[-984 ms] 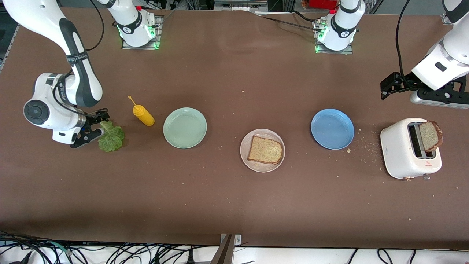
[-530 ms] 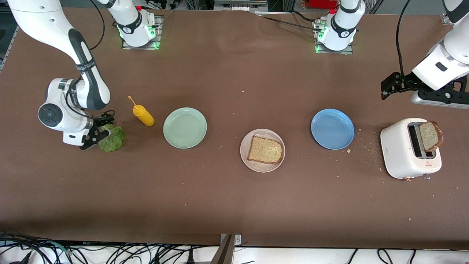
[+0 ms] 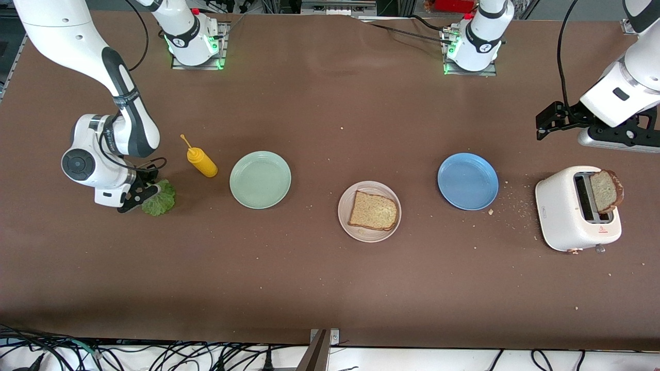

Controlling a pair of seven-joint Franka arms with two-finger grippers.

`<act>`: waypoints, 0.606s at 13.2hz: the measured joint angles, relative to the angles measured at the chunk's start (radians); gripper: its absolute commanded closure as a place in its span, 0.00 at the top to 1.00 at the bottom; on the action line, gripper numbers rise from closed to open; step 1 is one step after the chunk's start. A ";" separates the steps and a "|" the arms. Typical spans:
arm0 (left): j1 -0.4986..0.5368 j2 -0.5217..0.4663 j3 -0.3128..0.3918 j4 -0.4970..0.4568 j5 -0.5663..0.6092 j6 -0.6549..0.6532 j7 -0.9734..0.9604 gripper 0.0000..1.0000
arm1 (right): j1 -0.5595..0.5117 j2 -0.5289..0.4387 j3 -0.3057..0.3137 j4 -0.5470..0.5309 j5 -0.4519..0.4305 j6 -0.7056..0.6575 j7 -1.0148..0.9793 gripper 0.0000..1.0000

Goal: Make sandwich in beige plate with both arms
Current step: 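Lower the right gripper onto the lettuce leaf and grasp it, then carry the lettuce leaf toward the bread on the beige plate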

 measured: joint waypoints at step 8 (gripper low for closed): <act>0.000 0.001 0.000 0.000 0.000 0.000 0.000 1.00 | 0.002 -0.171 0.091 0.309 0.050 -0.505 0.076 0.00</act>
